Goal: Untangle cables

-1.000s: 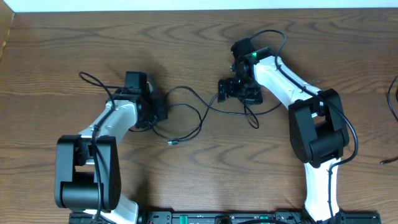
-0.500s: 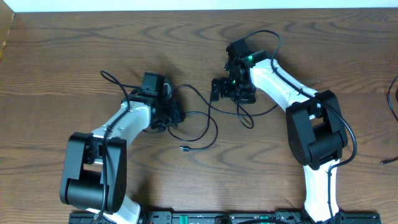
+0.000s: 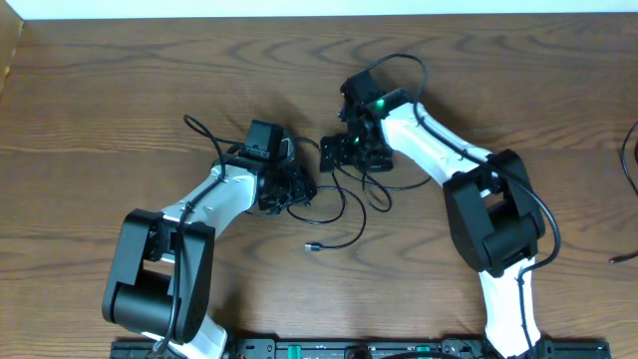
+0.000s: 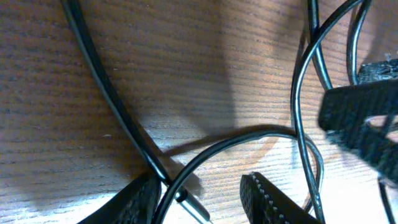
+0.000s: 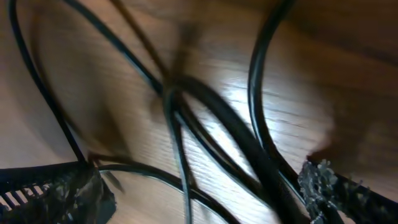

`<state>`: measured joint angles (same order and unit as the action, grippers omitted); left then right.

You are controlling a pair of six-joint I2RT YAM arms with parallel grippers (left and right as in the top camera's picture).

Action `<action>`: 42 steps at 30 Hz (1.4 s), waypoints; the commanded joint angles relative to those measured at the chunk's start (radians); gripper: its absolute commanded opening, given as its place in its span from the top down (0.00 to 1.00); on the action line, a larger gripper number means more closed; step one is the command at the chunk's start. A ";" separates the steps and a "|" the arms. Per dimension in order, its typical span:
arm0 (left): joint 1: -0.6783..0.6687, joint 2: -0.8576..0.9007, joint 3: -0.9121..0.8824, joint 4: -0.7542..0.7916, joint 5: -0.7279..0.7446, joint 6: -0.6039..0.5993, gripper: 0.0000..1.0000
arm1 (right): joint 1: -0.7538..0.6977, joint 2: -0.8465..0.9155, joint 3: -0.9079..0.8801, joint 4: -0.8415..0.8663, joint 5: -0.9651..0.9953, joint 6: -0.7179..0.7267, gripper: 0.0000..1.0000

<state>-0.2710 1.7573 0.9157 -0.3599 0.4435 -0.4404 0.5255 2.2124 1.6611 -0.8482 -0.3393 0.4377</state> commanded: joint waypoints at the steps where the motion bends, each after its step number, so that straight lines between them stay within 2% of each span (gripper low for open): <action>1: -0.002 0.051 -0.043 -0.016 -0.024 -0.010 0.52 | 0.018 0.113 -0.029 -0.004 0.041 0.011 0.01; 11: -0.002 0.051 -0.043 -0.016 -0.024 -0.010 0.52 | 0.019 0.142 -0.029 -0.023 0.180 0.064 0.02; 16: -0.002 0.051 -0.043 -0.016 -0.024 -0.011 0.52 | 0.019 0.143 -0.035 -0.031 0.233 0.068 0.24; 20: 0.003 0.051 -0.043 -0.019 -0.024 -0.027 0.51 | 0.019 0.143 -0.046 -0.030 0.237 0.071 0.23; 22: 0.006 0.051 -0.043 -0.020 -0.020 -0.029 0.52 | 0.019 0.143 -0.052 -0.029 0.237 0.071 0.28; 37: 0.007 0.051 -0.043 -0.019 -0.005 -0.037 0.52 | 0.034 0.143 -0.174 0.045 0.238 0.058 0.27; 42: 0.007 0.051 -0.043 -0.019 -0.005 -0.037 0.52 | 0.037 0.143 -0.179 0.039 0.272 0.031 0.24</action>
<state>-0.2638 1.7599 0.9150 -0.3603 0.4664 -0.4721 0.5625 2.1967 1.5929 -0.7876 -0.1535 0.4984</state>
